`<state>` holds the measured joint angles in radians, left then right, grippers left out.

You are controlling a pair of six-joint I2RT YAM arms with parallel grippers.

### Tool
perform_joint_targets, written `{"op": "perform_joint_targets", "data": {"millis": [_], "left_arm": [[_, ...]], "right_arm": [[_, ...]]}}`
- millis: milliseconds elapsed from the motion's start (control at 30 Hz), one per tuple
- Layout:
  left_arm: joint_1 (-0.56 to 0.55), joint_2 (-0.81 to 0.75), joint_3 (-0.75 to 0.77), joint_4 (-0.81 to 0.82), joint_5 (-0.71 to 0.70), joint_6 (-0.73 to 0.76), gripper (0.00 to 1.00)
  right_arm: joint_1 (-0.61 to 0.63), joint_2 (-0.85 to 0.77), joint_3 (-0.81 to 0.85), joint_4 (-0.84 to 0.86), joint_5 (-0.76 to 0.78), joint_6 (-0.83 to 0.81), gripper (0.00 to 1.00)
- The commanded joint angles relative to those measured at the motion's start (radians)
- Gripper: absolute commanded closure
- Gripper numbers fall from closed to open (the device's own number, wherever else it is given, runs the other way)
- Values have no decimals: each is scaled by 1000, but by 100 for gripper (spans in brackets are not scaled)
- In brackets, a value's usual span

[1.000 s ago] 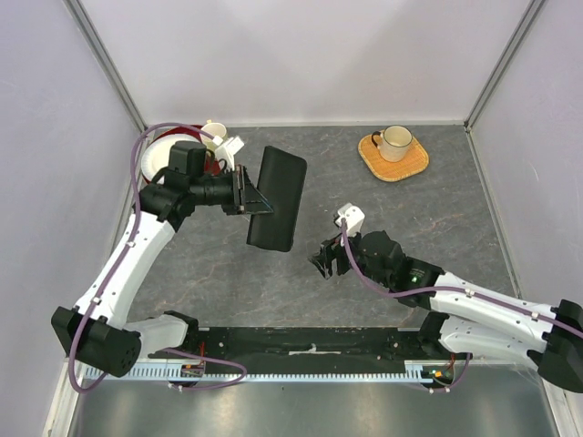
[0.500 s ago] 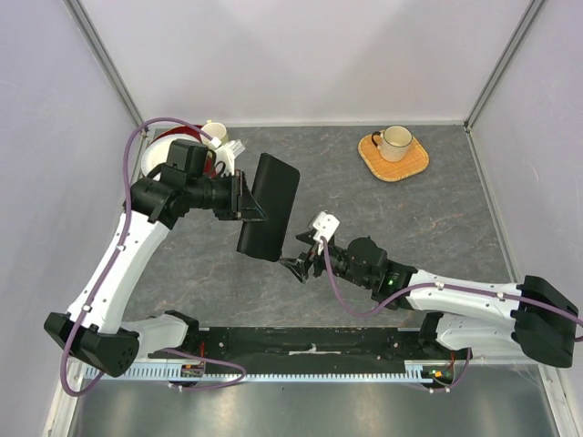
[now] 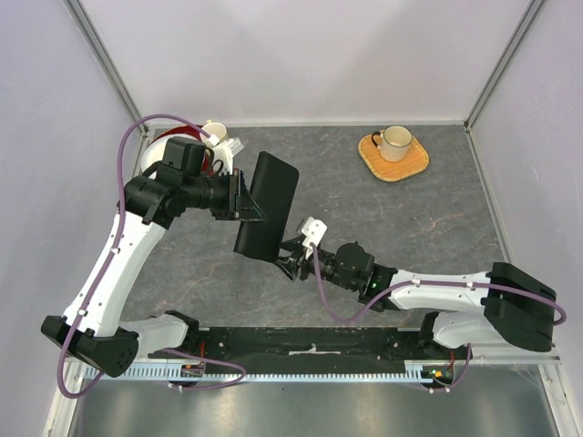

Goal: Sort the hair-cutting tools

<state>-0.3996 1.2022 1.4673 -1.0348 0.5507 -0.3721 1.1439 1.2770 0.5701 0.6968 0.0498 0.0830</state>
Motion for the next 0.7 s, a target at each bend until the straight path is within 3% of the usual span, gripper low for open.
{"op": "perform_joint_targets", "data": {"millis": [0, 300, 367, 433, 667], "left_arm": [[-5, -36, 50, 32, 29, 22, 98], [-5, -43, 36, 24, 22, 24, 98], [-5, -41, 34, 25, 15, 21, 98], [-5, -41, 33, 35, 18, 15, 98], [-7, -49, 1, 53, 44, 15, 98]], "right_arm": [[14, 44, 16, 141, 53, 21, 50], [19, -5, -1, 149, 107, 32, 66], [19, -2, 14, 130, 104, 41, 86], [20, 4, 49, 52, 119, 44, 100], [20, -25, 48, -25, 214, 47, 100]]}}
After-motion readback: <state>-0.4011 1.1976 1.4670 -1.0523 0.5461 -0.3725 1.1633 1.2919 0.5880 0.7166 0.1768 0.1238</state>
